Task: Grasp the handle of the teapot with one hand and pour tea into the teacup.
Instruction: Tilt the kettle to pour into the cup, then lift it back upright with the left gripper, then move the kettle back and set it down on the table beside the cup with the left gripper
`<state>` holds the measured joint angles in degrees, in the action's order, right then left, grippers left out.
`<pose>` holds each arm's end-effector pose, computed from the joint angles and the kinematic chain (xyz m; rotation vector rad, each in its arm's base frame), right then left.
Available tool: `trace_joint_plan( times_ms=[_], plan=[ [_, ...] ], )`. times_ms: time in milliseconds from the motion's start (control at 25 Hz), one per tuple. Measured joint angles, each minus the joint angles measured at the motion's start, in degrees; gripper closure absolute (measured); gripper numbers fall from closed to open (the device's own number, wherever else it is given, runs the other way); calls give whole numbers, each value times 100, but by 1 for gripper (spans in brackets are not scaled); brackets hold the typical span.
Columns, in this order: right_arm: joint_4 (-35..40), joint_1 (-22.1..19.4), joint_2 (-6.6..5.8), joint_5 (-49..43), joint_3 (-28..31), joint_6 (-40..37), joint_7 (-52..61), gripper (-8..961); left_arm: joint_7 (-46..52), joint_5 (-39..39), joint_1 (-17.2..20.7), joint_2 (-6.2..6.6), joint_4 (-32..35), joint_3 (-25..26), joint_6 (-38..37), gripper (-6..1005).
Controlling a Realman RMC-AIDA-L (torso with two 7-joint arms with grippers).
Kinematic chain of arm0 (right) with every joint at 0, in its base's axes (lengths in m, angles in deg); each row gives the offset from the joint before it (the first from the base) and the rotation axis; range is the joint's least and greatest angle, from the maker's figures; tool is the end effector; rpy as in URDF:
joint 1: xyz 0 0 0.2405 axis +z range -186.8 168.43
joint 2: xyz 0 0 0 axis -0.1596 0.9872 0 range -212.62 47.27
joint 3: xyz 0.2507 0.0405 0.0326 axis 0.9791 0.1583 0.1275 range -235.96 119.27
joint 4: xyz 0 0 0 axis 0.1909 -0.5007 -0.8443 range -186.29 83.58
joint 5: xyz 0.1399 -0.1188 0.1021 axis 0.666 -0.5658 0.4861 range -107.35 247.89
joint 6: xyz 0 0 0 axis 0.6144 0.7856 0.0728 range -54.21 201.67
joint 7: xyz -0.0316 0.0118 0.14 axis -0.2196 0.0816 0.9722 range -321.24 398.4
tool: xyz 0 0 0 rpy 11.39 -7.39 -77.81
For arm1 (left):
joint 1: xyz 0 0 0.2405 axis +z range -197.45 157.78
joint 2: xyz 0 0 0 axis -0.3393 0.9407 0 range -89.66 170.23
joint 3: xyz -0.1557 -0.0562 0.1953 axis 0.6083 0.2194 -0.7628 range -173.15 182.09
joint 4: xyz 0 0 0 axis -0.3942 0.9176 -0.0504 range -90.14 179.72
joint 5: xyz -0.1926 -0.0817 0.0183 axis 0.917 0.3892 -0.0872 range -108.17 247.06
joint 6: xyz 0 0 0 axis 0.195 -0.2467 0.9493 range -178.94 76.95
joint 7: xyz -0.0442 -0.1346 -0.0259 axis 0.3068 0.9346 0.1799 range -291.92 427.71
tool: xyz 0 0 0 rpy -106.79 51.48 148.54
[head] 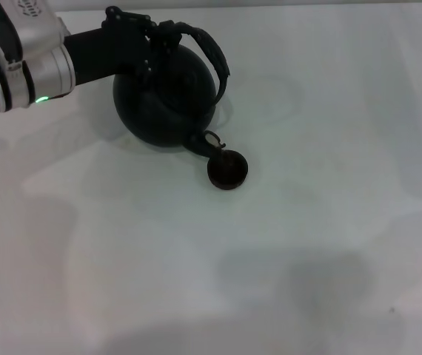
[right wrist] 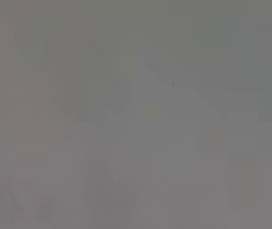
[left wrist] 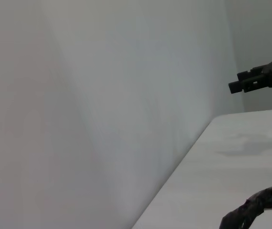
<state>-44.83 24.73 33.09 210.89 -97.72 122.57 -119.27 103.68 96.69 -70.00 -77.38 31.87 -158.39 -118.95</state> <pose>0.3563 0.3937 0.0444 -1.5150 0.7125 0.5539 -0.2379 0.4024 -0.0422 -2.4868 -0.0847 -0.4947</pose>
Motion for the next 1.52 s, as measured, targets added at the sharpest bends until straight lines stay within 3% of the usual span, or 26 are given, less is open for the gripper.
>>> trace_joint_plan(
  times_ms=[720, 920, 1160, 1520],
  plan=[
    [-4, 9, 6, 0, 0, 4, 0, 113, -19, 898, 642, -14, -9, 1, -567, 863],
    [-14, 24, 8, 0, 0, 4, 0, 113, -30, 1947, 1129, -84, 120, 29, -731, 863],
    [24, 44, -11, 0, 0, -36, 0, 113, -693, 3392, 1855, -117, 890, 54, -960, 864],
    [247, 166, -35, -11, 0, -151, -5, 113, -1618, 4748, 2455, -167, 2149, 69, -749, 863]
  ],
)
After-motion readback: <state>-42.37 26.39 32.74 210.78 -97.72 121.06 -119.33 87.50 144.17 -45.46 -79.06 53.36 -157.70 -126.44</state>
